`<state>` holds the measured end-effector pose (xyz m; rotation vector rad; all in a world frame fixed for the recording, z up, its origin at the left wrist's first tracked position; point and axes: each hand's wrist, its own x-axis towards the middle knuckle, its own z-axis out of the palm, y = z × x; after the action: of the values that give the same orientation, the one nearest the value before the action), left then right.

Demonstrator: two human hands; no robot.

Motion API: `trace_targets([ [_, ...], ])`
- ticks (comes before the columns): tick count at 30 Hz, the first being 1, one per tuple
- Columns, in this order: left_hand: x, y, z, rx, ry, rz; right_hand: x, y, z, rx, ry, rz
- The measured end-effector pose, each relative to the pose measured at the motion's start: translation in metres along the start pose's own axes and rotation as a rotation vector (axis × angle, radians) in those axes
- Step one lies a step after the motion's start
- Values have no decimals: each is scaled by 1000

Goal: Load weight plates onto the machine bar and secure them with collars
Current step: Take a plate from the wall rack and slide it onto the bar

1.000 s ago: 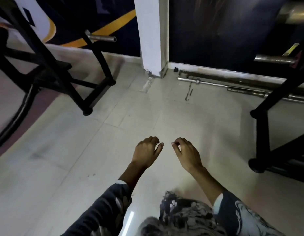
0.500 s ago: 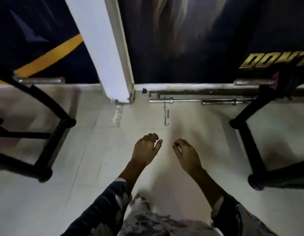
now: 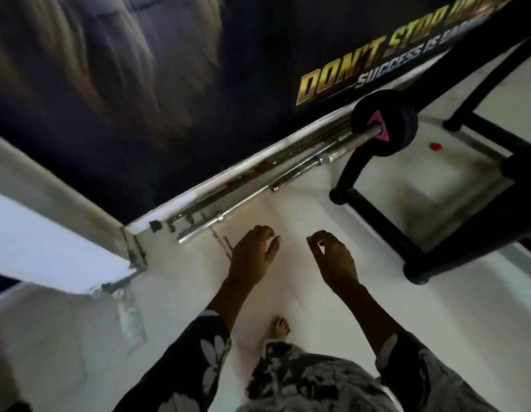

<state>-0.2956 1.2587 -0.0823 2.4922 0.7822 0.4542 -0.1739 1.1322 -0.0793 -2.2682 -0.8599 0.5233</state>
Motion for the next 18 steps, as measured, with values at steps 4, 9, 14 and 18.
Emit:
trace_targets([
  [4,97,-13,14,-31,-88,11,74,-2,-15,4,116,112],
  [9,215,-13,39,-98,-142,167,158,1,-47,-1,268,222],
  [14,338,-7,96,-268,-257,222,247,29,-89,11,488,301],
  [18,432,-8,173,-472,-303,87,334,83,-104,34,602,342],
])
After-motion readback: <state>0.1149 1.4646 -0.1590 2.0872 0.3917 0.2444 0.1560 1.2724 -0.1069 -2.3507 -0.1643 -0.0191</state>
